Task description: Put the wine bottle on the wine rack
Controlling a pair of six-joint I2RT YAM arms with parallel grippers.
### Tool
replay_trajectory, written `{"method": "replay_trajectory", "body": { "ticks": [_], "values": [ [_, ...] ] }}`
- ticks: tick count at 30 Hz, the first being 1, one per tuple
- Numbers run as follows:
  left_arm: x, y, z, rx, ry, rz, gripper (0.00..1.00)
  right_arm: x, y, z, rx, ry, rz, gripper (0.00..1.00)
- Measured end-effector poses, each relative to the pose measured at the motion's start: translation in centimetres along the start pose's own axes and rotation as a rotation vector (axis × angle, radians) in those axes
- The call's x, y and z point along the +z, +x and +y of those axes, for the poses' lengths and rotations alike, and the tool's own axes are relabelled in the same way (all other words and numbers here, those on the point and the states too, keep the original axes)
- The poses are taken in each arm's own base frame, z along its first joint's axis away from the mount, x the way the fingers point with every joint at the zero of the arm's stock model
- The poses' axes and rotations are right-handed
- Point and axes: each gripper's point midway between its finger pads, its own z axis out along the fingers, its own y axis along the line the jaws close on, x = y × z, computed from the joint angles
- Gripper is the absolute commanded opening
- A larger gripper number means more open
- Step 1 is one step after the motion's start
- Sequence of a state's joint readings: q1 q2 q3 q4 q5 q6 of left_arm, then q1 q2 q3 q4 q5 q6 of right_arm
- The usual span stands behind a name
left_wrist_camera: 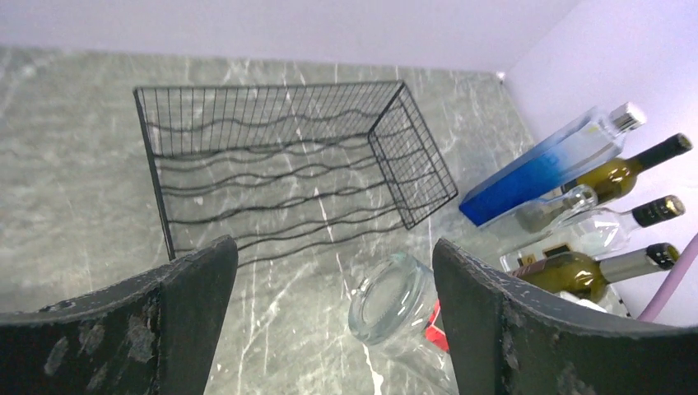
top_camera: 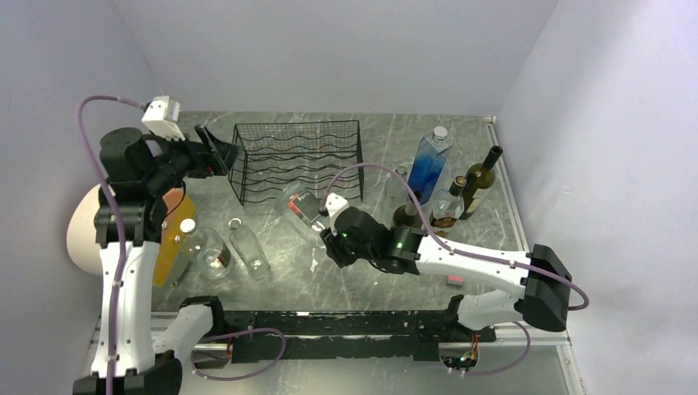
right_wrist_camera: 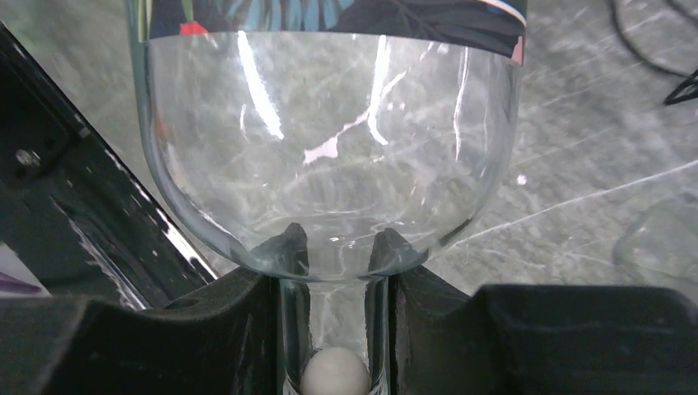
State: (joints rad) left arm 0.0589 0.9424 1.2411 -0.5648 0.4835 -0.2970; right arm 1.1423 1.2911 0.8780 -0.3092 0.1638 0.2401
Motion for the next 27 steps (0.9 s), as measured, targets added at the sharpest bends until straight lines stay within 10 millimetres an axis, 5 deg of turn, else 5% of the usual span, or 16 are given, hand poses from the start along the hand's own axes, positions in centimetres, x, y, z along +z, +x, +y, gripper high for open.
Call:
{"method": "replay_trajectory", "body": {
  "ticks": [7,10,14,19,27],
  "values": [
    [-3.9,-3.1,-2.7,0.07,0.022,-0.151,0.95,-2.4,-8.9,-1.4,0.125,0.083,-0.136,0.0],
    [-4.8,-3.7,-3.4,0.087,0.031,-0.181,0.95,-2.5,-13.7,-3.8,0.223,0.143,-0.216,0.0],
    [-5.1,-3.3,-3.4,0.086,0.031,-0.175,0.95,-1.0,-17.1,-8.6,0.356,0.264,-0.254,0.0],
    [-4.9,-1.0,-2.5,0.072,0.012,-0.132,0.95,1.8,-16.0,-13.9,0.455,0.432,-0.188,0.0],
    [-3.8,1.5,-1.1,0.042,-0.009,-0.068,0.95,5.6,-10.6,-15.5,0.476,0.518,0.013,0.0]
  ]
}}
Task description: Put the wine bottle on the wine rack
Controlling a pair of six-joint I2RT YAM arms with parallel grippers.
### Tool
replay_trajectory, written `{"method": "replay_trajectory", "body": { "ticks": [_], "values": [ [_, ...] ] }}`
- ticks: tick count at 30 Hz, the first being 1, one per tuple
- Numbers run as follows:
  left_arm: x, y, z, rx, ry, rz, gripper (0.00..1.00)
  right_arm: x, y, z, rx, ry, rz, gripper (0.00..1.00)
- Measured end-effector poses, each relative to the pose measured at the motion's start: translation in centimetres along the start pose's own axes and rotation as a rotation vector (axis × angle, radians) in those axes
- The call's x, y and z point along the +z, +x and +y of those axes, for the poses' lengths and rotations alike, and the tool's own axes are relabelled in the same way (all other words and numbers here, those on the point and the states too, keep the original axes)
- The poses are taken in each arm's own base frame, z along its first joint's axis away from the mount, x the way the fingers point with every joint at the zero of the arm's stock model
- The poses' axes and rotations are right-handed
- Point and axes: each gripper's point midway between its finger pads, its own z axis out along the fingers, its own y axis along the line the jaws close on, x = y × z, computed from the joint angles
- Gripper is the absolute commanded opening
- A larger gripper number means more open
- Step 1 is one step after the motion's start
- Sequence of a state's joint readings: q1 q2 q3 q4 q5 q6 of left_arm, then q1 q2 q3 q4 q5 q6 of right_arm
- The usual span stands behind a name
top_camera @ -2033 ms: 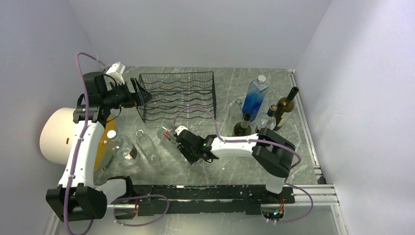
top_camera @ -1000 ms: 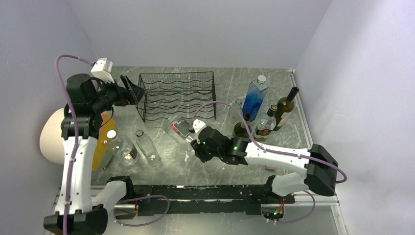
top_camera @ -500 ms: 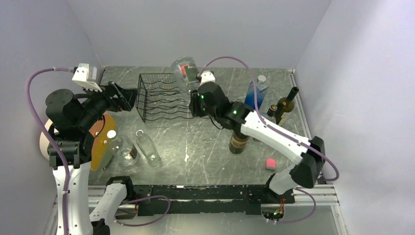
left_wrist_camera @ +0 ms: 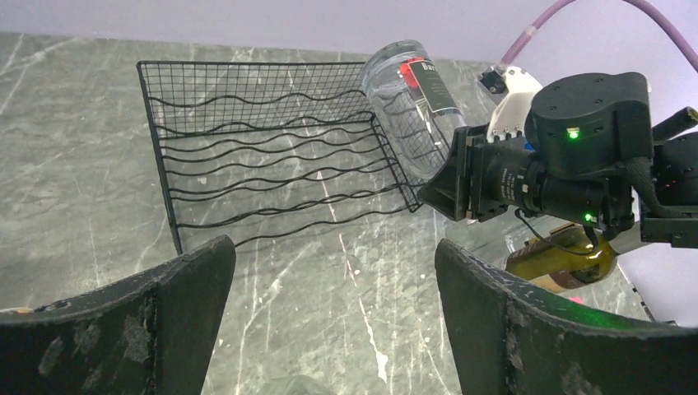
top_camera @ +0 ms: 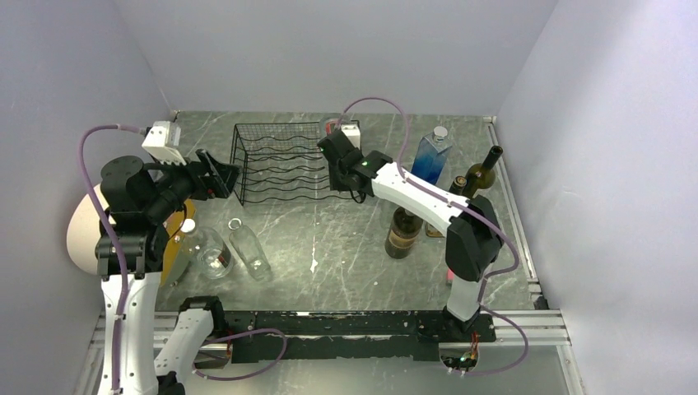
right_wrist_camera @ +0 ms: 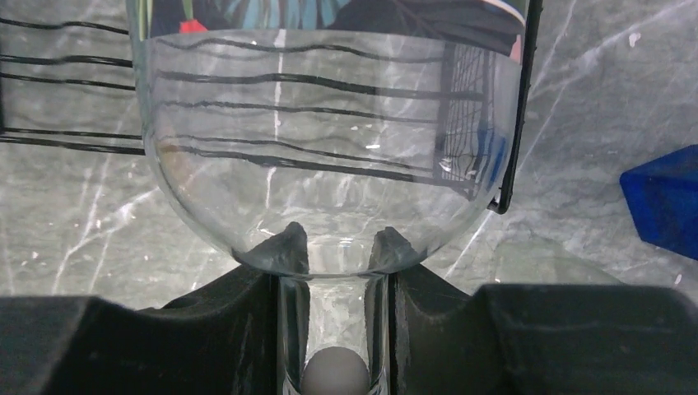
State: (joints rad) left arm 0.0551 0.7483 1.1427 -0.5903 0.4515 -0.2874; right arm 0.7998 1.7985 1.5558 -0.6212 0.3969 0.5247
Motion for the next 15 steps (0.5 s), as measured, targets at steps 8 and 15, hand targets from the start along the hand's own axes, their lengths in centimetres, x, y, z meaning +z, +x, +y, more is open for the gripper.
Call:
{"method": "replay_trajectory", "body": {
  "ticks": [8,15],
  "values": [
    [0.8,1.5,0.0,-0.007,0.012,0.044,0.95,1.9,0.6,-1.4,0.015,0.054,0.058,0.0],
    [1.0,1.9,0.3,-0.012,0.005,0.055,0.95,3.4,0.2,-2.2,0.034,0.073,0.069,0.28]
  ]
}}
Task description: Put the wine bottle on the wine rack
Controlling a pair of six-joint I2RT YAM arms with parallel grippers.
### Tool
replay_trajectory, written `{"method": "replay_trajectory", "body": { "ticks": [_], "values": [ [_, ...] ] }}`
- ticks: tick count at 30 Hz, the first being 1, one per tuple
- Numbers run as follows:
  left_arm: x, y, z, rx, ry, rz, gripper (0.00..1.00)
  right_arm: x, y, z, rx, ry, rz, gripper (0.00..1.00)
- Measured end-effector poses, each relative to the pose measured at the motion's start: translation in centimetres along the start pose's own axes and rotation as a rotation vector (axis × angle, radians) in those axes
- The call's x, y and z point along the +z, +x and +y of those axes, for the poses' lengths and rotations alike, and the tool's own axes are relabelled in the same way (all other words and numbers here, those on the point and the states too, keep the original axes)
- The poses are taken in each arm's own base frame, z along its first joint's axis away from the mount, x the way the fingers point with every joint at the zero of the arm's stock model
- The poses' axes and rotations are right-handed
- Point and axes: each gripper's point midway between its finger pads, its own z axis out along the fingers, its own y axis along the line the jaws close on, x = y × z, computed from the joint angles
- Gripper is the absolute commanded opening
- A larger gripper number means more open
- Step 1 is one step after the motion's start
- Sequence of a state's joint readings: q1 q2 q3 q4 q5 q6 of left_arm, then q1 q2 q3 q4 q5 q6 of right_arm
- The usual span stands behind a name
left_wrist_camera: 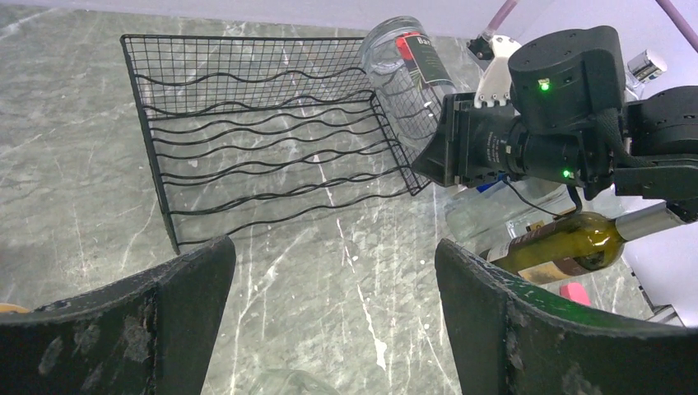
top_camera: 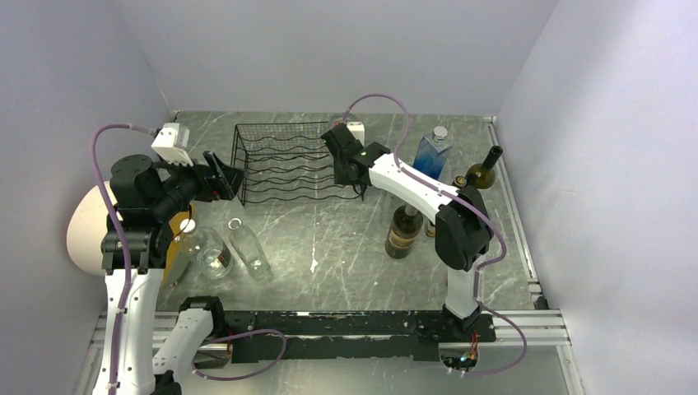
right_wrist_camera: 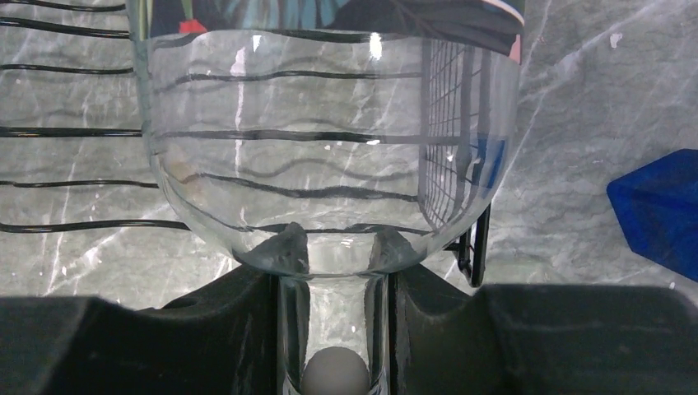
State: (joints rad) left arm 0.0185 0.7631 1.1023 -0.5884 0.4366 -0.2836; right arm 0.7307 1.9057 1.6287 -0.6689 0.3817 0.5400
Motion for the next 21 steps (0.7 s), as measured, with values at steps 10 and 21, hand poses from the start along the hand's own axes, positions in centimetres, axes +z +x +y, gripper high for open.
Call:
{"method": "replay_trajectory", "body": {
  "ticks": [10,21],
  "values": [
    [0.4,0.2,0.2,-0.007,-0.004,0.015,0.94,-0.3,-3.3,0.6,0.033,-0.012,-0.092,0.67],
    [1.0,0.6,0.7,-0.018,-0.011,0.036,0.92,-5.9,-7.5,0.0,0.054,-0.088,-0.237,0.69]
  ]
}}
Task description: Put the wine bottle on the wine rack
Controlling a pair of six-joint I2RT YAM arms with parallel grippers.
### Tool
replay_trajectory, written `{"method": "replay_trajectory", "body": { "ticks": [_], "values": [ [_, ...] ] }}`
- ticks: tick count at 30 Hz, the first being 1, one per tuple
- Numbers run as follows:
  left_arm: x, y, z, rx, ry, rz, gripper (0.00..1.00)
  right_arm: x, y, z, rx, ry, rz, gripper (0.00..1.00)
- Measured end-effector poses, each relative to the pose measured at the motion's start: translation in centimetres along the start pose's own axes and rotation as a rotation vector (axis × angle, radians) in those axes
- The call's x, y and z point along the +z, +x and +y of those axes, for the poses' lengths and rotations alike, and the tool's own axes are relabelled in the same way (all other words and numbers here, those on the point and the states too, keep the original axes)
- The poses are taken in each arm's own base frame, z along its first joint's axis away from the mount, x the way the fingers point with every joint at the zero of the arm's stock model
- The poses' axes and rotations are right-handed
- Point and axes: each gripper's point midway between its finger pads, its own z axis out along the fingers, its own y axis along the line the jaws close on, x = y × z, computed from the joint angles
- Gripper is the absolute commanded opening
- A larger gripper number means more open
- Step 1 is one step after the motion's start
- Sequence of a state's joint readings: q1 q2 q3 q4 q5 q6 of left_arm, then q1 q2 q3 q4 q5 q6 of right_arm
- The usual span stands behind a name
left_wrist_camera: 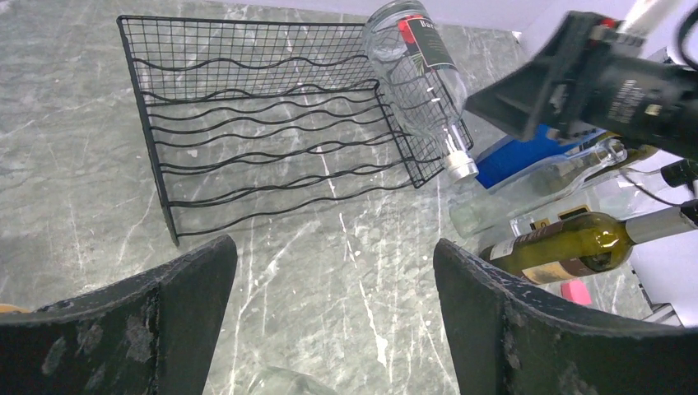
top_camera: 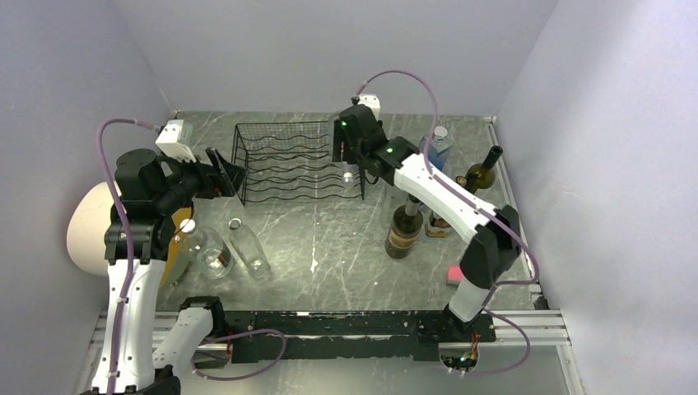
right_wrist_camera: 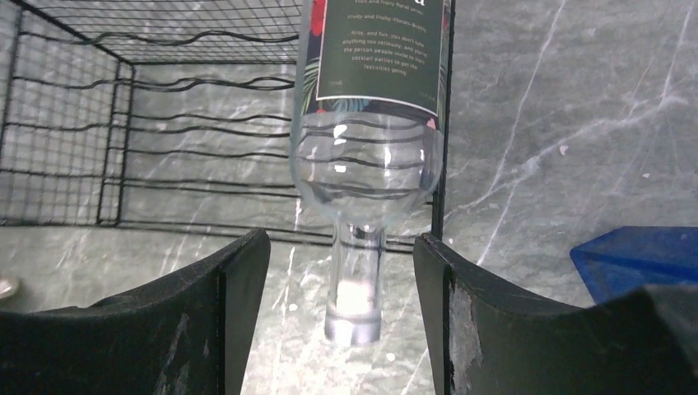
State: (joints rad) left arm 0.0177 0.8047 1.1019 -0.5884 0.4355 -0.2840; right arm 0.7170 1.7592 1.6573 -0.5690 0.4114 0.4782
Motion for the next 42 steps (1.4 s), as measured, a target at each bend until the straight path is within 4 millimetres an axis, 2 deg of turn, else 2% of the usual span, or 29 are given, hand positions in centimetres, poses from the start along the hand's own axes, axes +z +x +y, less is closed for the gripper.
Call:
{"method": "replay_trajectory", "body": {
  "ticks": [3,10,14,19,24,28,31,34,37,40,42],
  "values": [
    [0.1,0.0,0.1,-0.001,-0.003,0.0,0.92,-2.6,-0.8,0.0,-0.022,-0.075,-0.031,0.68],
    [-0.3,-0.9,-0.1,0.012,-0.006,-0.029,0.94,-7.9,-1.1,-0.7,-0.095,-0.186,-0.076,0.68],
    [-0.9,-2.1,-1.3,0.042,0.035,-0.072,0.94,-10.9,-1.7,-3.0,-0.119,-0.148,-0.123,0.69],
    [-2.2,-3.2,-5.1,0.104,0.227,-0.104,0.97,-14.3,-2.6,-6.6,-0.117,-0.053,-0.182,0.69],
    [-4.2,-4.4,-8.7,0.164,0.398,-0.174,0.98,-15.8,-0.8,-10.2,-0.103,0.062,-0.163,0.69],
    [-5.7,-5.1,-11.7,0.203,0.572,-0.197,0.98,-16.2,1.2,-12.0,-0.085,0.126,-0.115,0.62],
    [-5.9,-5.2,-12.5,0.202,0.635,-0.191,0.98,-16.2,2.7,-12.6,-0.091,0.128,-0.082,0.54],
    [-6.0,-5.1,-12.9,0.187,0.672,-0.179,0.97,-16.5,4.1,-12.8,-0.098,0.11,-0.052,0.51],
    [-5.7,-4.9,-13.0,0.162,0.695,-0.167,0.97,-17.1,4.3,-12.8,-0.088,0.086,-0.047,0.49],
    [-5.1,-4.5,-13.1,0.131,0.712,-0.15,0.97,-17.7,4.5,-12.7,-0.085,0.065,-0.04,0.42],
    [-4.7,-4.3,-13.3,0.113,0.725,-0.135,0.97,-17.9,4.9,-12.6,-0.092,0.047,-0.025,0.34]
  ]
}}
